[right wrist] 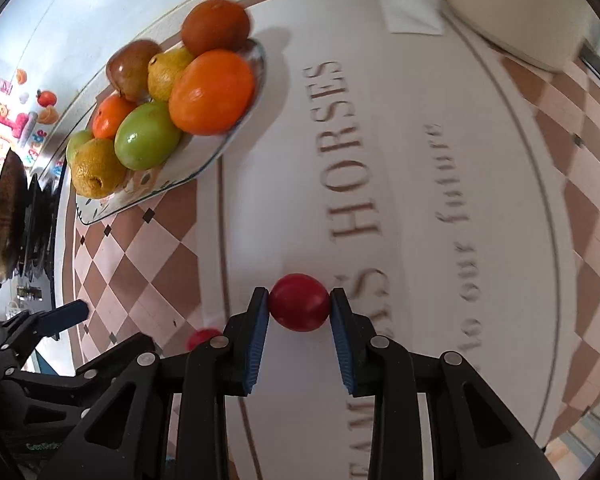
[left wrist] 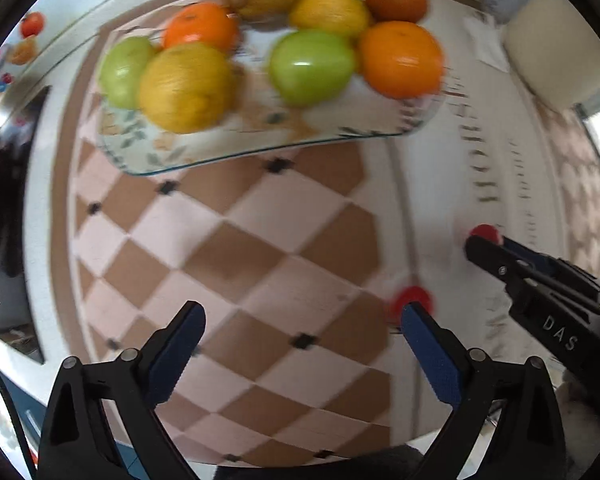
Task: Organize fruits
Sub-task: 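Grasp a cherry tomato with each tool from the runner, then lower both cherry tomatoes onto the plate edge and open both tools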
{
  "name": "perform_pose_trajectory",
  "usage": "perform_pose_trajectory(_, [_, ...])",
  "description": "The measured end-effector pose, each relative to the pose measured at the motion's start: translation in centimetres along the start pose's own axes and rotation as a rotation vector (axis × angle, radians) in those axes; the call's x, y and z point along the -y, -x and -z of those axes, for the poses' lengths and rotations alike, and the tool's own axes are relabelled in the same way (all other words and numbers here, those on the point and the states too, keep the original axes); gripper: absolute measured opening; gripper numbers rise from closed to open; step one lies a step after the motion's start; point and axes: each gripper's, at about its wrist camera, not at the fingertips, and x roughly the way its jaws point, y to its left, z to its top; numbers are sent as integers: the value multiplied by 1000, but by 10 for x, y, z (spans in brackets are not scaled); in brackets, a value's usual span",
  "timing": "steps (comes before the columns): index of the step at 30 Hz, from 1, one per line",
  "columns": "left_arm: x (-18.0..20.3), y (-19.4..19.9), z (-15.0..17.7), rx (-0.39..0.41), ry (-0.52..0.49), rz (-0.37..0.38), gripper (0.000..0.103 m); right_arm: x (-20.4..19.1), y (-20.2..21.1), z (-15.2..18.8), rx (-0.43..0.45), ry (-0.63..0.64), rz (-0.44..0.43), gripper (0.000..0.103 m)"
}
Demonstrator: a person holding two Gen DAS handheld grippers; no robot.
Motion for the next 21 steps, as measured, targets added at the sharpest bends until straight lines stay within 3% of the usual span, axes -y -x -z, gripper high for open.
perform_pose_trajectory(4, [28, -4, 2, -5, -75, 42, 95, 17, 16, 8, 10, -29, 21, 33])
perform_pose_trajectory(6, [41, -12, 3, -28, -105, 59, 75, 27, 23, 12, 9, -43, 30, 33])
perform_pose_trajectory(8, [51, -22, 3, -57, -125, 73, 65, 33, 26, 14, 7, -52, 41, 33])
perform_pose_trajectory(12, [66, -33, 5, -75, -162, 77, 34, 43, 32, 17, 14, -70, 45, 34])
perform_pose_trajectory(14, [72, -31, 5, -47, -188, 74, 28, 42, 35, 17, 22, -72, 38, 34])
perform_pose_trajectory(17, [77, -30, 4, -34, -200, 63, 27, 38, 39, 13, 35, -61, 29, 34])
perform_pose_trajectory(21, [56, -12, -12, -12, -123, 98, 27, 26, 42, 0, 54, -27, -8, 34])
